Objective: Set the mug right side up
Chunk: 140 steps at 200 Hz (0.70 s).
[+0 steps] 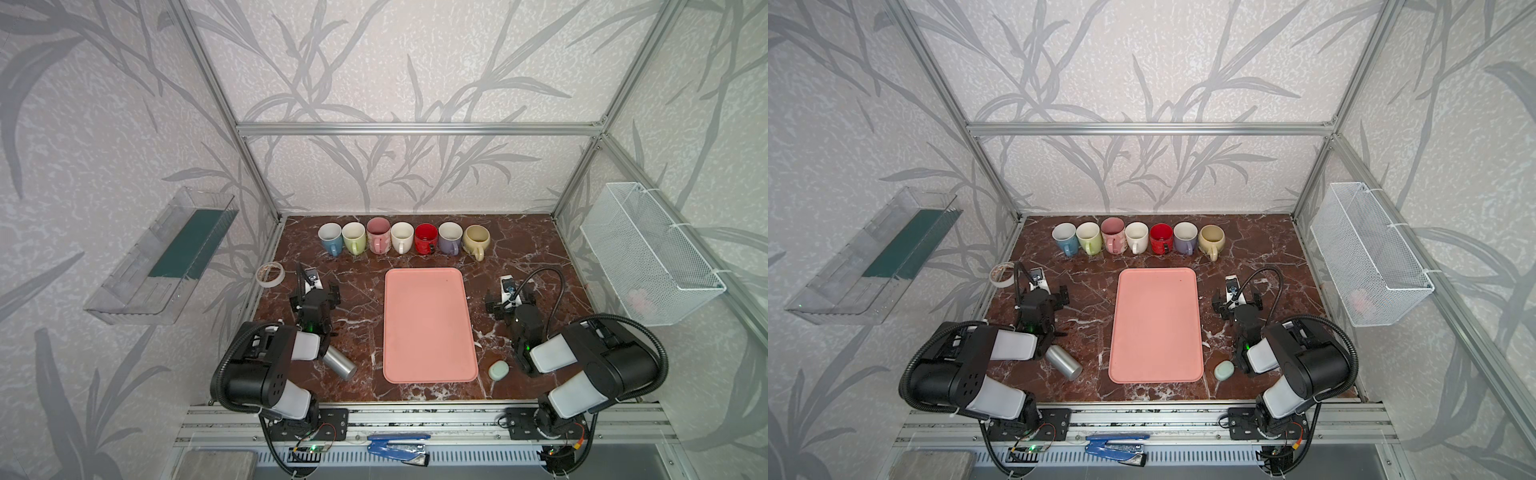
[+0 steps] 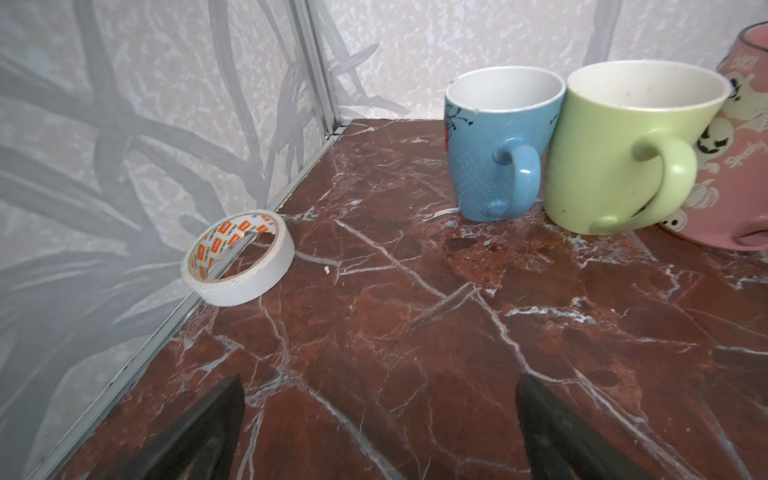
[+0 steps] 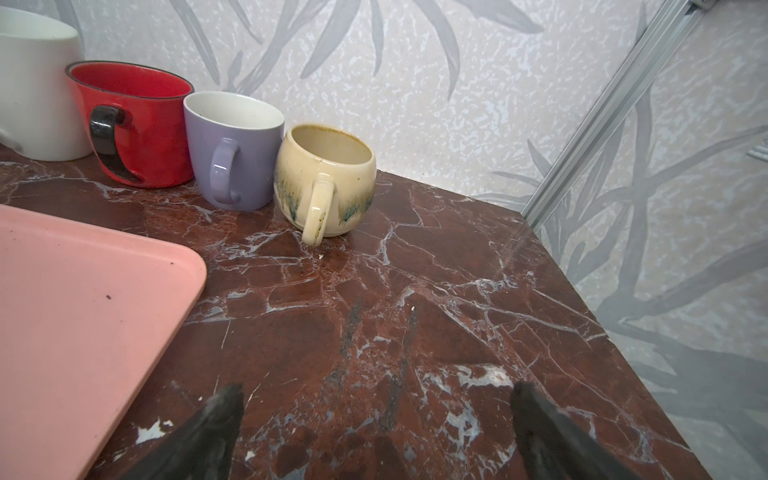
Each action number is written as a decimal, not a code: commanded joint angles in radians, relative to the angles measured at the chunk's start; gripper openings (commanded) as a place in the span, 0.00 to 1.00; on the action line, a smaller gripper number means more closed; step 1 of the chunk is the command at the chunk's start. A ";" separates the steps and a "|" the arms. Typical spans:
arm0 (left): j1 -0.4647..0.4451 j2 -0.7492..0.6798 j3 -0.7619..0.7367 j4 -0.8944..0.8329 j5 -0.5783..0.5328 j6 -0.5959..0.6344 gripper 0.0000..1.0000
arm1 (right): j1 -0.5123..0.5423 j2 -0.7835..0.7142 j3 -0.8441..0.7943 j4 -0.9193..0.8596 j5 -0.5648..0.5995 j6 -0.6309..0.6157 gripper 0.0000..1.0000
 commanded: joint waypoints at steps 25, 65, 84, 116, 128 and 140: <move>0.080 0.032 0.072 -0.035 0.158 -0.019 0.99 | -0.076 0.032 0.130 -0.131 -0.052 0.059 0.99; 0.081 0.031 0.070 -0.035 0.157 -0.020 0.99 | -0.188 -0.003 0.209 -0.339 -0.223 0.150 0.99; 0.081 0.031 0.069 -0.030 0.156 -0.018 0.99 | -0.183 -0.003 0.208 -0.339 -0.220 0.146 0.99; 0.079 0.031 0.069 -0.031 0.156 -0.018 0.99 | -0.183 -0.004 0.212 -0.349 -0.229 0.143 0.99; 0.080 0.031 0.069 -0.031 0.156 -0.018 0.99 | -0.183 -0.007 0.213 -0.354 -0.229 0.143 0.99; 0.079 0.031 0.069 -0.031 0.155 -0.018 0.99 | -0.183 -0.006 0.213 -0.353 -0.231 0.143 0.99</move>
